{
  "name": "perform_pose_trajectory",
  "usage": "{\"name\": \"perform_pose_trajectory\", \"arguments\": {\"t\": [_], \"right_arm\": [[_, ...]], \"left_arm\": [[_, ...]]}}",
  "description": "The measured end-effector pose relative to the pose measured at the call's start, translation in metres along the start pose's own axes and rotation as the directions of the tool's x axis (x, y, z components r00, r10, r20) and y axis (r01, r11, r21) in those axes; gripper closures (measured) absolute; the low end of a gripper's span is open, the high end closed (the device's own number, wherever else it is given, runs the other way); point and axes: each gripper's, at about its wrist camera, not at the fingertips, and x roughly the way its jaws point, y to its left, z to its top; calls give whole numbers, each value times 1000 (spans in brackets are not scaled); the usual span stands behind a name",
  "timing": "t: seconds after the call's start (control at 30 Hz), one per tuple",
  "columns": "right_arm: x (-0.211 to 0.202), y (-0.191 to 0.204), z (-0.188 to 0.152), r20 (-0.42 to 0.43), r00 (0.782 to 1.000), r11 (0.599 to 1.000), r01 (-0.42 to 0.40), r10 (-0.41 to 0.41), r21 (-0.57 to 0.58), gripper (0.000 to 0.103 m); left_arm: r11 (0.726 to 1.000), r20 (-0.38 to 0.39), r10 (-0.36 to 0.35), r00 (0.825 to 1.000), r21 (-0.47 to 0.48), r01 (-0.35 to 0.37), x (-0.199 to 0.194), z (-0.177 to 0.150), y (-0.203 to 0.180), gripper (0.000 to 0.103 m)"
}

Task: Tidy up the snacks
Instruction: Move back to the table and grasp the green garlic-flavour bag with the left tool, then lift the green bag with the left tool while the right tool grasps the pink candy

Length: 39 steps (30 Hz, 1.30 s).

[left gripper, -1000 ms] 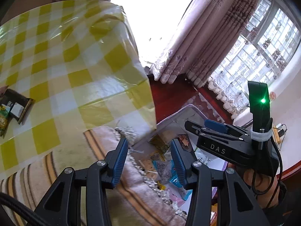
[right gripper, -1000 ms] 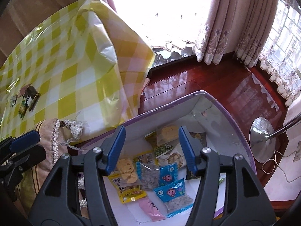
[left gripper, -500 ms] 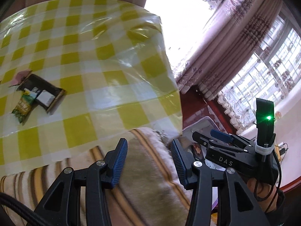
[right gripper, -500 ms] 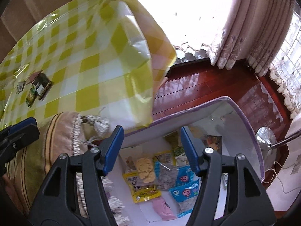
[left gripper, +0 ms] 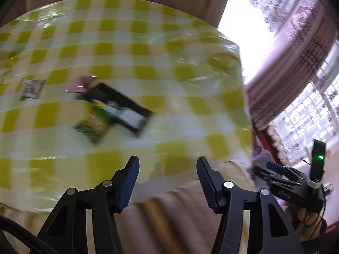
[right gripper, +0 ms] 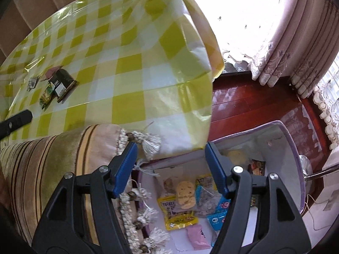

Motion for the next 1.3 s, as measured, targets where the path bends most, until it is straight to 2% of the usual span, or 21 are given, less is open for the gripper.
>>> {"name": "perform_pose_trajectory", "arguments": {"t": [0.07, 0.3, 0.4, 0.47, 0.63, 0.67, 0.73, 0.87, 1.1, 1.3], "right_arm": [[1, 4, 1, -3, 1000, 1000, -3, 3, -6, 33], [6, 13, 4, -15, 1000, 1000, -7, 7, -22, 32], [8, 17, 6, -18, 1000, 1000, -1, 1, -26, 32], [10, 18, 8, -19, 1000, 1000, 0, 0, -26, 32], [11, 22, 13, -16, 1000, 1000, 11, -11, -29, 32], [12, 24, 15, -15, 1000, 1000, 8, -9, -28, 32], [13, 27, 19, -12, 1000, 1000, 3, -4, -30, 31], [15, 40, 30, -3, 1000, 999, -17, 17, -44, 28], [18, 84, 49, 21, 997, 992, -66, 68, -112, 27], [19, 118, 64, 38, 994, 982, -99, 106, -161, 25]], "left_arm": [[999, -14, 36, 999, 4, -36, 1, 6, 20, 39], [992, -77, 122, 990, 47, -119, 23, 30, 68, 34], [987, -115, 139, 984, 92, -129, 37, 35, 72, 34], [978, -126, 160, 979, 156, -140, 47, 40, 67, 34], [935, -125, 241, 962, 296, -196, 69, 49, 55, 34], [929, -138, 252, 958, 311, -200, 75, 49, 55, 35], [922, -153, 265, 952, 330, -203, 83, 49, 55, 43], [920, -174, 258, 950, 344, -187, 92, 50, 59, 57], [932, -167, 230, 959, 321, -167, 93, 54, 63, 56], [958, -165, 174, 971, 256, -129, 95, 62, 71, 56]]}}
